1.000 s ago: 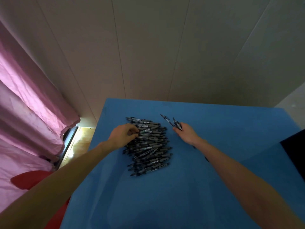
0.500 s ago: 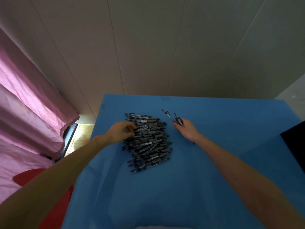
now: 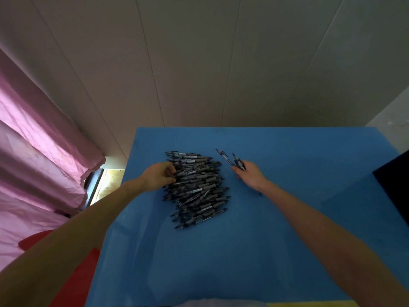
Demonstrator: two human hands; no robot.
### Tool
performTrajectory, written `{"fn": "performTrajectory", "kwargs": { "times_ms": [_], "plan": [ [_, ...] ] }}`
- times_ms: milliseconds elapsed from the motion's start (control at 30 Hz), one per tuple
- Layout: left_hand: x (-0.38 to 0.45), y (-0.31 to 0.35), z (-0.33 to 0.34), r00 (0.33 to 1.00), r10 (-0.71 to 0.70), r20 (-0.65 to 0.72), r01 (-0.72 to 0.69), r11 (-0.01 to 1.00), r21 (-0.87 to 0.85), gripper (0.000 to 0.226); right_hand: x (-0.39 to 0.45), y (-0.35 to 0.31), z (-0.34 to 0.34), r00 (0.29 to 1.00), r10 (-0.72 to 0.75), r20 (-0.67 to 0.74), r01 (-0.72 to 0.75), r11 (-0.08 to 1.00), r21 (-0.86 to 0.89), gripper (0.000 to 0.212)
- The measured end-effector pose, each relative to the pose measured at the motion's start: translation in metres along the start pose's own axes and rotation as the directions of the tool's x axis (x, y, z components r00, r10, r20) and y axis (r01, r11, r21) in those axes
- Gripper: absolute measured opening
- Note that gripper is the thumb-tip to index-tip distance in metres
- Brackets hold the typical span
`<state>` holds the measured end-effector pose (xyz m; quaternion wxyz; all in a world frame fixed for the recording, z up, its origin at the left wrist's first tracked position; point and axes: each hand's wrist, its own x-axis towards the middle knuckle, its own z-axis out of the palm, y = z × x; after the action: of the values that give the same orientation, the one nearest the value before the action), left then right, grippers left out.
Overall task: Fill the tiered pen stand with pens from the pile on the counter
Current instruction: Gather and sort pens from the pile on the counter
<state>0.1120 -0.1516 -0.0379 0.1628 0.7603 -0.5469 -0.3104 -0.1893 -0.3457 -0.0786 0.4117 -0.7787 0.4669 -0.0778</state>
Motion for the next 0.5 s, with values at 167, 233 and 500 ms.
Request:
{"fn": "performTrajectory", "kwargs": {
  "times_ms": [167,233,500],
  "plan": [
    [0.001,0.000,-0.001,0.997,0.017,-0.075,-0.019,0.999,-0.032,0.018,-0.003,-0.001,-0.002,1.000,0.005,0.012,-0.005,1.000,0.012,0.029],
    [-0.001,0.001,-0.003,0.991,0.035,-0.126,-0.039,0.999,-0.035,0.018,-0.004,-0.001,-0.003,1.000,0.010,0.014,-0.010,1.000,0.021,0.029],
    [-0.009,0.012,-0.019,0.967,0.067,-0.246,-0.100,0.987,-0.127,0.018,-0.022,0.000,-0.017,0.999,0.050,-0.010,-0.050,0.997,0.060,0.034]
  ]
}}
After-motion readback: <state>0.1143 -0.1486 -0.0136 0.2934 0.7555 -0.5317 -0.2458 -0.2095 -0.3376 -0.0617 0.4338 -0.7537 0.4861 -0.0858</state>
